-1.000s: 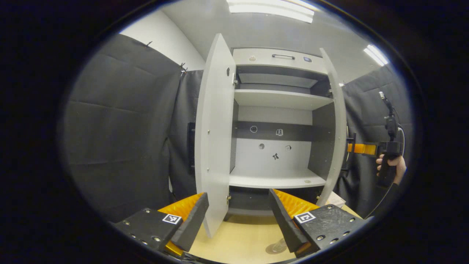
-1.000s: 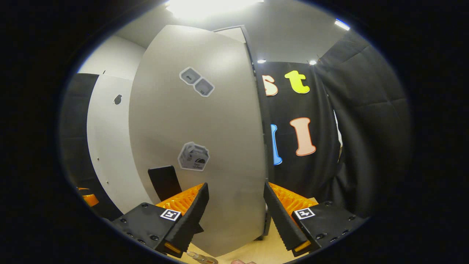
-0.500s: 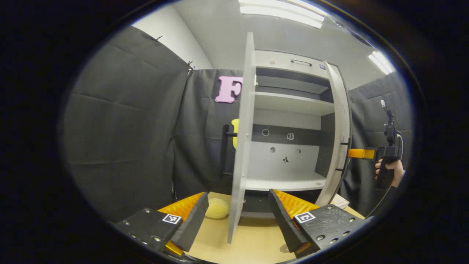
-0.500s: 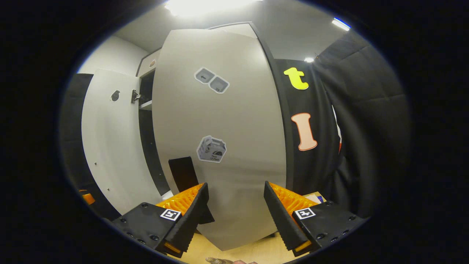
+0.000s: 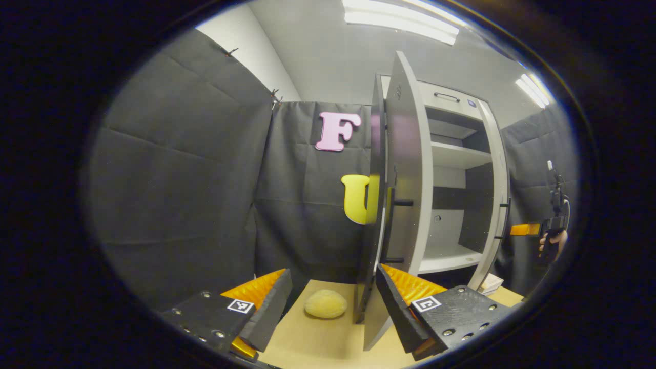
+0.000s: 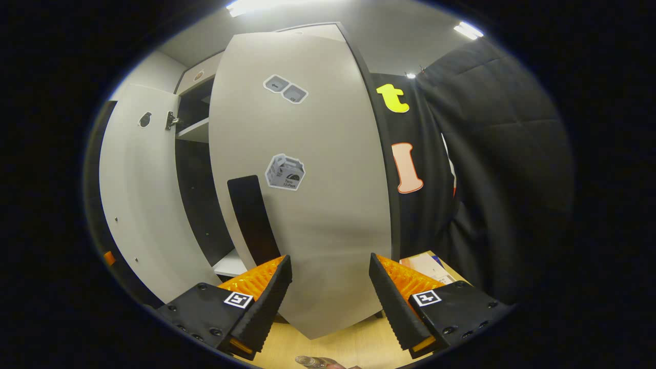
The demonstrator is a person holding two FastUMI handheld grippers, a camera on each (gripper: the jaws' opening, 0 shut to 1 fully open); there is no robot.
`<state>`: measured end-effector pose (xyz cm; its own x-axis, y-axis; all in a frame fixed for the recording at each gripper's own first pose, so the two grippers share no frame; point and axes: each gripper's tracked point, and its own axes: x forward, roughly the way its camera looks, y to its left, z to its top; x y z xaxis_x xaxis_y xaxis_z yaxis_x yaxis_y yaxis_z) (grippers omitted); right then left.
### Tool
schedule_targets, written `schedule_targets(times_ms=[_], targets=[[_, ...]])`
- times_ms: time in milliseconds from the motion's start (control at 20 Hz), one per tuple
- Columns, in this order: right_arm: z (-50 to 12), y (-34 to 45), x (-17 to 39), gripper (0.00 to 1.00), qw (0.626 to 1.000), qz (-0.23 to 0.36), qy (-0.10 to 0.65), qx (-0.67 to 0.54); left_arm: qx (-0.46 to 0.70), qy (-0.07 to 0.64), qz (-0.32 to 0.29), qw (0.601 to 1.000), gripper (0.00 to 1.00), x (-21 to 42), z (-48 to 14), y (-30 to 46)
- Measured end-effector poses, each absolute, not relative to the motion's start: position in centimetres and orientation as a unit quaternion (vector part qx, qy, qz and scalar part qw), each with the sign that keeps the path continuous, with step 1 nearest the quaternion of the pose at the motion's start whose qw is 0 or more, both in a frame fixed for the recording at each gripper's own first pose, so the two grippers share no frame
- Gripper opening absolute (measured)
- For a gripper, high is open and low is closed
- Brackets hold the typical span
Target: Grasp the bottle in the cabinet with the left hand and place it on the coaster, then close the right door with the right hand and the left door with the left hand.
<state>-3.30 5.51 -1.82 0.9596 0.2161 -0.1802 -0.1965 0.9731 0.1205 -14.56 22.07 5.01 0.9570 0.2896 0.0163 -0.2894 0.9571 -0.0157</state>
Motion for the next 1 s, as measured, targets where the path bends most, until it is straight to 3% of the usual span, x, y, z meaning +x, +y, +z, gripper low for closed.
schedule_targets(times_ms=[50, 200, 250, 350, 400, 450, 600, 650, 750, 800, 900, 950, 1000], targets=[[-2.2, 5.6, -3.7, 0.97, 0.989, 0.100, 0.099, 0.053, -0.004, -0.011, 0.144, 0.990, 1.00, -14.0, 5.5, 23.1], [-3.0, 5.3, -5.0, 0.97, 0.991, 0.083, 0.102, 0.036, -0.003, -0.017, 0.126, 0.992, 1.00, -12.0, 7.4, 25.3], [-3.3, 5.0, -5.2, 0.97, 0.991, 0.075, 0.102, 0.032, -0.003, -0.021, 0.117, 0.993, 0.95, -11.2, 8.0, 25.5], [-4.1, 4.2, -5.8, 0.97, 0.992, 0.062, 0.110, 0.030, -0.009, -0.030, 0.080, 0.996, 1.00, -9.3, 9.4, 25.3], [-4.5, 3.7, -6.0, 0.96, 0.991, 0.056, 0.115, 0.030, -0.014, -0.037, 0.065, 0.997, 0.95, -8.3, 10.1, 25.3], [-5.1, 3.3, -6.3, 0.97, 0.991, 0.050, 0.122, 0.033, -0.022, -0.044, 0.054, 0.997, 1.00, -7.5, 10.8, 25.2], [-6.5, 2.2, -7.0, 0.97, 0.989, 0.031, 0.135, 0.058, -0.035, -0.055, 0.025, 0.998, 0.98, -5.3, 12.4, 24.7], [-6.7, 1.9, -7.2, 0.97, 0.988, 0.026, 0.137, 0.065, -0.035, -0.053, 0.019, 0.998, 0.95, -4.7, 12.2, 24.7], [-7.0, 1.3, -7.8, 0.96, 0.988, 0.016, 0.138, 0.064, -0.033, -0.039, 0.014, 0.999, 1.00, -3.6, 11.6, 24.5], [-7.2, 1.0, -8.0, 0.97, 0.988, 0.012, 0.140, 0.059, -0.036, -0.033, 0.013, 0.999, 0.95, -2.9, 11.2, 24.4], [-7.7, 0.3, -8.4, 0.97, 0.989, 0.003, 0.143, 0.048, -0.041, -0.030, 0.016, 0.999, 1.00, -1.7, 10.8, 24.6], [-7.9, -0.1, -8.5, 0.97, 0.988, -0.002, 0.146, 0.045, -0.044, -0.027, 0.010, 0.999, 0.95, -1.3, 10.5, 24.2], [-8.1, -0.4, -8.6, 0.97, 0.988, -0.007, 0.149, 0.044, -0.044, -0.025, 0.001, 0.999, 1.00, -0.8, 10.3, 23.6]])
